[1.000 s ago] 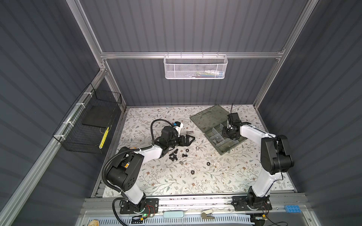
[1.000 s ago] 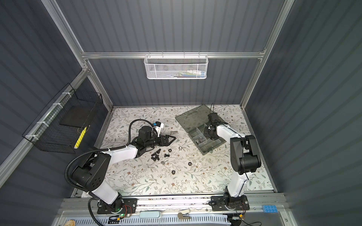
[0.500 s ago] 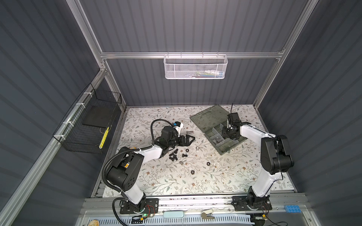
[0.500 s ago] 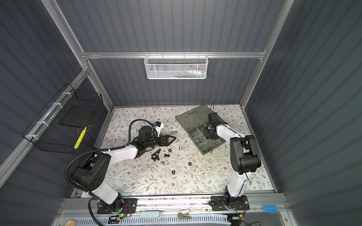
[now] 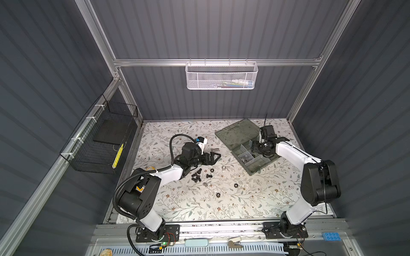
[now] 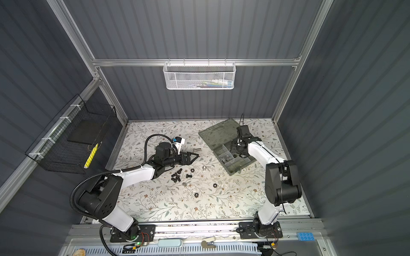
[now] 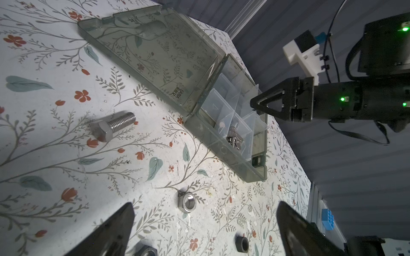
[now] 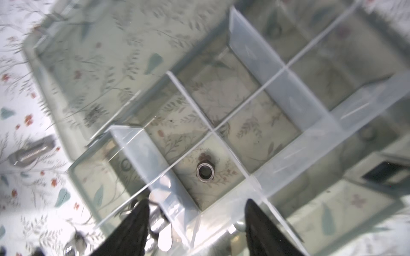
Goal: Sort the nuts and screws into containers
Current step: 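Withdraw the right gripper from the box and lower over another black hex nut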
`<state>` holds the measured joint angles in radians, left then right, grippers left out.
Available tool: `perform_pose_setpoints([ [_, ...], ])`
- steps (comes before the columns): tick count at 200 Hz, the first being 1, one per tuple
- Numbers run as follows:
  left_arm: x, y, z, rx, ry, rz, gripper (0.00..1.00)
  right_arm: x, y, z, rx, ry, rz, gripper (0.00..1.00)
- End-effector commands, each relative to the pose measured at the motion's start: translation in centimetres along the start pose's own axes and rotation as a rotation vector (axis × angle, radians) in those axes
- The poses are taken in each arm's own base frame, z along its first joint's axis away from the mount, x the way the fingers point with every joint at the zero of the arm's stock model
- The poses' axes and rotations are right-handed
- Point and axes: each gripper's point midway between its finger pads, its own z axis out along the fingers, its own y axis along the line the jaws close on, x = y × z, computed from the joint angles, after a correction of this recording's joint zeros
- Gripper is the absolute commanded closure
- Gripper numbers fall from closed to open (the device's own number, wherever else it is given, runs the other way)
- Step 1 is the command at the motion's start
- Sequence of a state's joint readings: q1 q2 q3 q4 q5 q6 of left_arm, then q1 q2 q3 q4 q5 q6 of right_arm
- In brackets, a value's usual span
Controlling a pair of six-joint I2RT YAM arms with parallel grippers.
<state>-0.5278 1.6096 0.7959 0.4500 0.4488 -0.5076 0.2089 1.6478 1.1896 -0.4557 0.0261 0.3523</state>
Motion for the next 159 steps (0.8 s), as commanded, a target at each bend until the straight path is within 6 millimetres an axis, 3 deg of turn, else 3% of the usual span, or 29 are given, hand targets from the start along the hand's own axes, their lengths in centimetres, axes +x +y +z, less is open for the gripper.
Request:
perform_pose_setpoints([
  [1,-0.2,-0.4,-0.8,-0.009,-0.009,0.013,0.0,1.6,1.0,-1.4,0.0,0.023,-0.041,0.18],
  [27,-0.6,-0.6,-1.4,-0.035,-0.01,-0.007,0.0,2.7,2.7,-2.8,-0.012,0.011,-0.094,0.01],
  [61,1.0,-0.3,-2.6,-0.061,0.034,-0.056,0.0,4.4,4.9,-4.2,-0.04,0.0,-0.162,0.01],
  [101,3.2,-0.6,-3.9,-0.05,0.076,-0.126,0.0,7.9,7.6,-5.3,-0.078,0.023,-0.249,0.01],
  [134,4.0,-0.8,-4.7,-0.042,0.076,-0.165,0.0,11.2,8.9,-5.2,-0.091,0.08,-0.306,0.01],
  [159,4.3,-0.9,-4.8,-0.036,0.076,-0.18,0.0,14.0,9.4,-4.6,-0.097,0.134,-0.328,0.1],
])
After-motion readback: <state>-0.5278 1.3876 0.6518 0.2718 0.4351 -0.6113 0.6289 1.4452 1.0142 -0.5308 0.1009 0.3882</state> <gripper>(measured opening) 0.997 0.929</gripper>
